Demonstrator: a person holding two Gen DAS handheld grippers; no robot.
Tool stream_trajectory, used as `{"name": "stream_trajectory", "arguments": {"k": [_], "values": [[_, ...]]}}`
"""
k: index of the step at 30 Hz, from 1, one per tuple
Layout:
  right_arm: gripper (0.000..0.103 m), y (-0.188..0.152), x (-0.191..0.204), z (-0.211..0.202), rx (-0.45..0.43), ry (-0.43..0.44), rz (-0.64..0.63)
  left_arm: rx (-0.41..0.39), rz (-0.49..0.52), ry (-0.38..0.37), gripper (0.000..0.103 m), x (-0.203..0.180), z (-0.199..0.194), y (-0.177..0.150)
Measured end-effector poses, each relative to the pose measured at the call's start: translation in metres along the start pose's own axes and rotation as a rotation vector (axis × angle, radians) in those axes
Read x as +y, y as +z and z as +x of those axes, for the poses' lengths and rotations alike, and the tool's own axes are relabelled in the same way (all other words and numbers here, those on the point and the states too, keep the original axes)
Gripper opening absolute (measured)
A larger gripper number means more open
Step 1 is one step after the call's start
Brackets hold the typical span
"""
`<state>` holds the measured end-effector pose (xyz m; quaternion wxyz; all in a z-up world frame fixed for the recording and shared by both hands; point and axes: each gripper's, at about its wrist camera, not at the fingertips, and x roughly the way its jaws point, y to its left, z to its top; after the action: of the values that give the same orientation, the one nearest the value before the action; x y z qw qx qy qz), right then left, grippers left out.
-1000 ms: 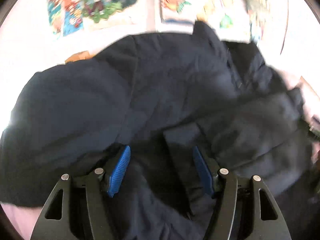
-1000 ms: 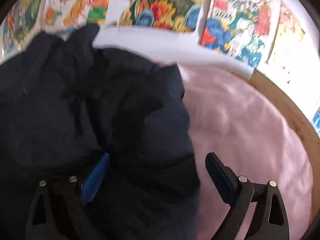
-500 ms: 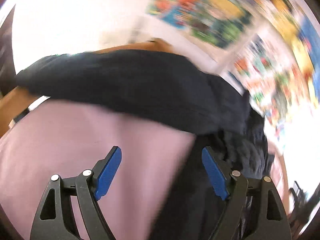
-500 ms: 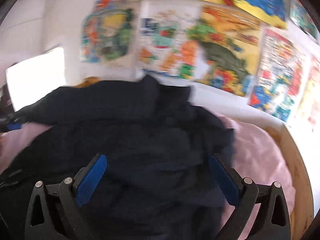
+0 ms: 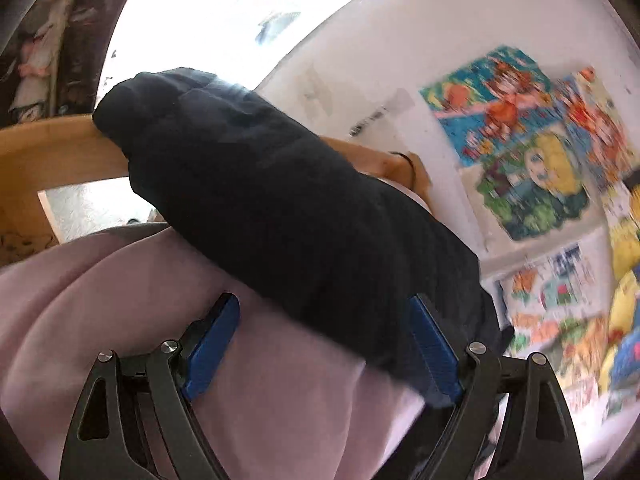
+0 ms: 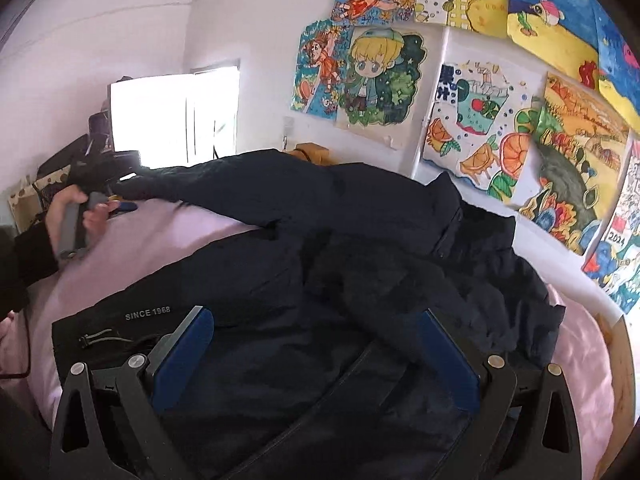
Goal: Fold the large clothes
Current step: 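Move the left tool to the other sleeve and close on it, then fold the held sleeve over the jacket body with the left tool, release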
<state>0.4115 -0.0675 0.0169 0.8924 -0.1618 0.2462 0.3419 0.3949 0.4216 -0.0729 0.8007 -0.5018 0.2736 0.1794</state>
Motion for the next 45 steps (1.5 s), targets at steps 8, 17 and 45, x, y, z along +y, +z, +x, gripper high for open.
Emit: {"name": "stream_trajectory", "arguments": {"k": [8,17,45], "values": [[0.103,-0.008,-0.029,0.003,0.021,-0.039,0.115,-0.091,-0.063,0.063,0.016,-0.005,0.014,0.001],[0.103,-0.015,-0.053,-0.003,0.02,-0.087,0.193,-0.315,0.197,0.078,0.003,-0.073,-0.021,-0.013],[0.103,-0.095,-0.277,-0.093,-0.158,-0.271,0.878,-0.134,1.849,-0.251,0.003,-0.376,0.05,-0.344]]}}
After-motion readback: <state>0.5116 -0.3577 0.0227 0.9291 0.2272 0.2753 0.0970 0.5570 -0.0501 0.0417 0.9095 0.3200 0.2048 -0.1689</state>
